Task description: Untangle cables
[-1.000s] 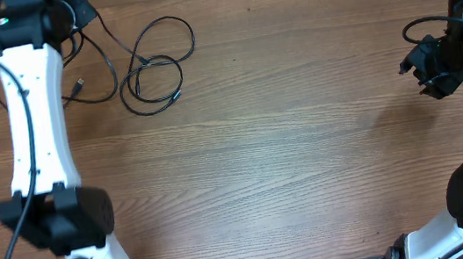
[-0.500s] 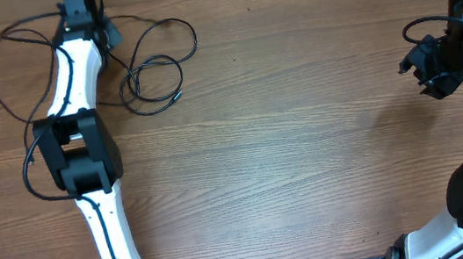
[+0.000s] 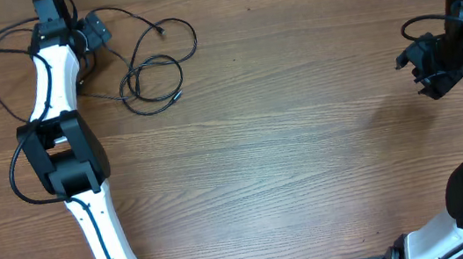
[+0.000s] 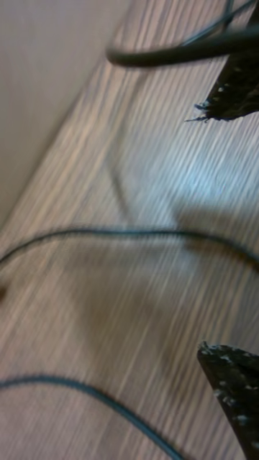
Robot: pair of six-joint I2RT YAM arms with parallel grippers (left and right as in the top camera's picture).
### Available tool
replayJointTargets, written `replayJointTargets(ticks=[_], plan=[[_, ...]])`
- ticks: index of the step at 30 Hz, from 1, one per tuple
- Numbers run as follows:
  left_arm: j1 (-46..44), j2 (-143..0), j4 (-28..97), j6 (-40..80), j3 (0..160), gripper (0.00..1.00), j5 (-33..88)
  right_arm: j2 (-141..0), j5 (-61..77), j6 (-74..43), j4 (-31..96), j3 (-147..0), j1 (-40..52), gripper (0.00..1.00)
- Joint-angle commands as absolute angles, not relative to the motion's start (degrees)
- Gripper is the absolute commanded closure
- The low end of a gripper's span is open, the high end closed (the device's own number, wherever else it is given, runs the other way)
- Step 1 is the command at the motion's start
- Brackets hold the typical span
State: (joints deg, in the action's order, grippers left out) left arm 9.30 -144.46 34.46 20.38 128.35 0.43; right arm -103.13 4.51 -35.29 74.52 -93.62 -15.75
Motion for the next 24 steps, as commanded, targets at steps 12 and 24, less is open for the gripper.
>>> replayJointTargets(ticks=[12, 24], plan=[[-5.87, -134.67, 58.48, 16.16, 143.31, 0.0, 6.5, -102.98, 2.55, -35.97, 70.74, -93.69, -10.63, 0.2], [-12.78, -134.69, 80.97, 5.93, 140.7, 0.0, -6.83, -102.98, -5.15, -35.73, 70.48, -93.69, -10.5, 0.09]])
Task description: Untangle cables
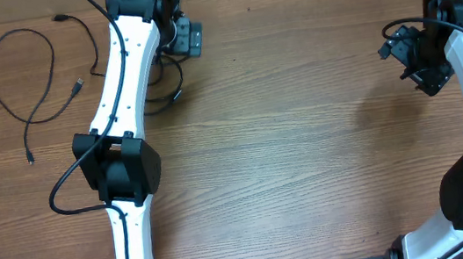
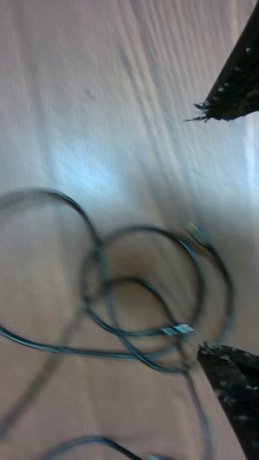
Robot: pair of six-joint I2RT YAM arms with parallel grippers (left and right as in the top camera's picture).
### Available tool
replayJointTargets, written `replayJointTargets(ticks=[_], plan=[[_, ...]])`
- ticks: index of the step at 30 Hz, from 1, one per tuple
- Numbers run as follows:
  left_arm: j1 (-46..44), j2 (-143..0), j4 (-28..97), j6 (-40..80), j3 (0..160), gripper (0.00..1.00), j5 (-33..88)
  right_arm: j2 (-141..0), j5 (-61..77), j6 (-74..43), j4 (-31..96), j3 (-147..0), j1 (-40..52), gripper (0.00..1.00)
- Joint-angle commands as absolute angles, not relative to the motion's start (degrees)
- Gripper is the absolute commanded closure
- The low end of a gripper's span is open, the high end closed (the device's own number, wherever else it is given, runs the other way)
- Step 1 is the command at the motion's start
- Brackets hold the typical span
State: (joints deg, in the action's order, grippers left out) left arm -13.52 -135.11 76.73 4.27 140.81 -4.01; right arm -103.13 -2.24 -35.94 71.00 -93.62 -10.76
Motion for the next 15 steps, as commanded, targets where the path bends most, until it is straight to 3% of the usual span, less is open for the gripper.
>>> replayJointTargets(ticks=[1, 6, 15], plan=[[-12.51, -134.69, 82.94, 10.09, 140.7, 0.0, -6.22, -102.98, -5.15, -35.73, 70.3, -93.69, -10.5, 0.09], [-11.7, -134.69, 90.13, 35.27, 140.66, 0.0, -6.35, -102.98, -5.13, -35.73, 69.17, -93.69, -10.5, 0.08], [-8.91, -134.69, 90.78, 67.33, 133.51, 0.01, -6.0, -102.98, -5.15, -35.55, 69.01, -93.69, -10.5, 0.06]])
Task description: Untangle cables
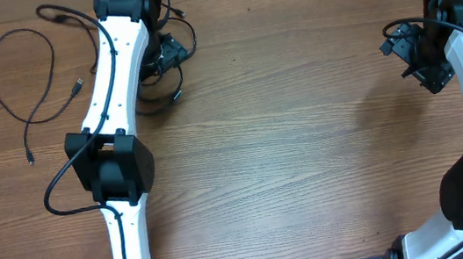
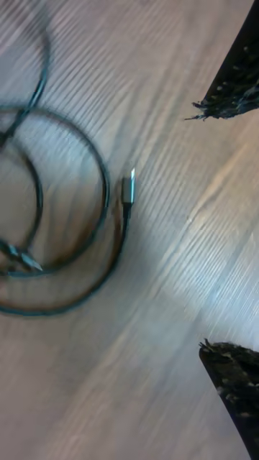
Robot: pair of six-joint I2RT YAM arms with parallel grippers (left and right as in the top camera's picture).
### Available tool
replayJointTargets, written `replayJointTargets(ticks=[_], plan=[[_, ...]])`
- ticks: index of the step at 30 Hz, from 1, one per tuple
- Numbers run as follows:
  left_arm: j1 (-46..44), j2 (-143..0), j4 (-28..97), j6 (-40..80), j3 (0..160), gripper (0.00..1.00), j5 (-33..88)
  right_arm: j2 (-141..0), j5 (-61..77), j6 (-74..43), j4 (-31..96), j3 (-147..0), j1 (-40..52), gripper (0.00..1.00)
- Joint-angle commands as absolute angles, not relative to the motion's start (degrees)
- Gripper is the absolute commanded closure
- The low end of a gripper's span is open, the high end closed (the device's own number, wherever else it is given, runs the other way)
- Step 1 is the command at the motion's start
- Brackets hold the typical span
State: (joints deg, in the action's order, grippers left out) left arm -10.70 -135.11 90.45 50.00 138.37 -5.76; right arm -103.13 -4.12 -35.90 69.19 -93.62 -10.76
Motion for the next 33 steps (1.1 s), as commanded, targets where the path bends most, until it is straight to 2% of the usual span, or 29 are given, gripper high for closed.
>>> replayJointTargets(ticks=[1, 9, 17, 18, 21, 24, 25, 29, 33], plan=[[-8.54, -134.69, 90.72, 69.23, 131.26, 0.0, -5.28, -102.98, -5.15, -35.55, 69.01, -93.69, -10.5, 0.06], [-6.9, -134.69, 84.23, 76.77, 119.57, 0.0, -7.31, -102.98, -5.13, -35.57, 68.77, -93.69, -10.5, 0.06], [-6.5, -134.69, 67.51, 76.75, 110.21, 0.0, -7.86, -102.98, -5.13, -35.57, 68.4, -93.69, -10.5, 0.06], [-6.5, -134.69, 65.34, 76.75, 108.57, 0.06, -7.84, -103.0, -5.13, -35.55, 68.38, -93.69, -10.5, 0.06], [-6.5, -134.69, 66.04, 76.71, 107.07, 0.37, -7.46, -103.0, -5.13, -35.55, 68.38, -93.69, -10.5, 0.06], [-6.63, -134.69, 69.47, 76.64, 107.02, 0.9, -8.32, -103.0, -5.13, -35.55, 68.36, -93.69, -10.5, 0.06], [-6.72, -134.69, 69.89, 76.34, 107.02, 0.96, -8.25, -102.98, -5.13, -35.55, 68.36, -93.69, -10.5, 0.06], [-8.01, -134.61, 70.24, 72.47, 107.07, 0.96, -6.5, -103.0, -5.15, -35.55, 68.38, -93.69, -10.5, 0.06], [-11.77, -133.88, 70.26, 60.12, 108.97, 0.96, -2.81, -102.98, -5.15, -35.55, 68.4, -93.69, -10.5, 0.05]])
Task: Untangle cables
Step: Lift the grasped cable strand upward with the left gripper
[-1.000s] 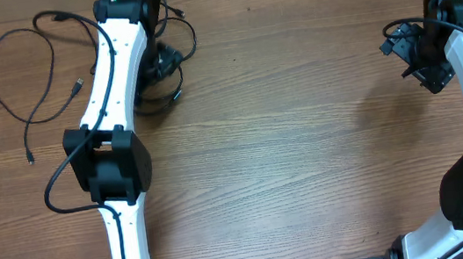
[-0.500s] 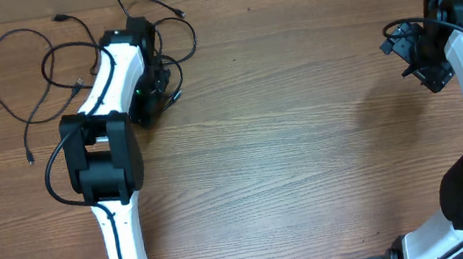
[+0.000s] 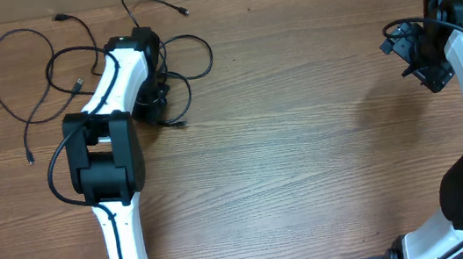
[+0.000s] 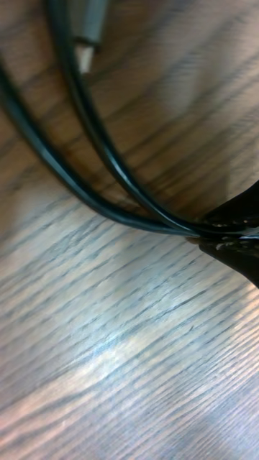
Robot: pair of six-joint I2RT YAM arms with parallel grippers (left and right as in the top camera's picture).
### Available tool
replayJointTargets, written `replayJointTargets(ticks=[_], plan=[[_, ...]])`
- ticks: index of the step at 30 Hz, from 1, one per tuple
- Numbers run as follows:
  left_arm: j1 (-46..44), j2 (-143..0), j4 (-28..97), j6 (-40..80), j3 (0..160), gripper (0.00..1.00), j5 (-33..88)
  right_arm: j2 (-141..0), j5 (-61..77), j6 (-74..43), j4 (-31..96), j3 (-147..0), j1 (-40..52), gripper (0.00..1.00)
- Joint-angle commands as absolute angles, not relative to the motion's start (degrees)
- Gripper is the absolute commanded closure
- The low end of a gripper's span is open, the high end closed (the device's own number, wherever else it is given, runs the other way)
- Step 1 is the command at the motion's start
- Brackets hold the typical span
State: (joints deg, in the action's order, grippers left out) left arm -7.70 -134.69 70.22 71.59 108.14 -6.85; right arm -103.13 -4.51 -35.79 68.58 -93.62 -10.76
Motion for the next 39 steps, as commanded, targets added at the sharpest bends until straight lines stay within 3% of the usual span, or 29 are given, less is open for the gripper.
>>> replayJointTargets(ticks=[1, 5, 9, 20, 28, 39], plan=[[-12.53, -133.71, 70.28, 57.28, 109.56, 0.96, -1.3, -102.98, -5.13, -35.55, 68.4, -93.69, -10.5, 0.05], [-16.95, -131.66, 70.08, 42.72, 115.18, 0.96, 9.47, -103.0, -5.13, -35.55, 68.51, -93.69, -10.5, 0.05], [-19.86, -127.2, 70.02, 31.86, 127.44, 0.96, 11.62, -103.0, -5.13, -35.55, 69.32, -93.69, -10.5, 0.05], [-15.86, -113.49, 76.2, 28.71, 136.94, 0.96, 0.32, -102.98, -5.06, -35.59, 69.65, -93.69, -10.5, 0.06], [-13.91, -100.77, 80.73, 30.87, 136.94, 0.96, 1.74, -102.98, -4.19, -36.23, 68.07, -93.69, -10.5, 0.0], [-12.84, -97.73, 88.42, 28.03, 136.94, 0.96, 1.02, -102.98, -3.51, -36.23, 68.16, -93.69, -10.5, 0.0]])
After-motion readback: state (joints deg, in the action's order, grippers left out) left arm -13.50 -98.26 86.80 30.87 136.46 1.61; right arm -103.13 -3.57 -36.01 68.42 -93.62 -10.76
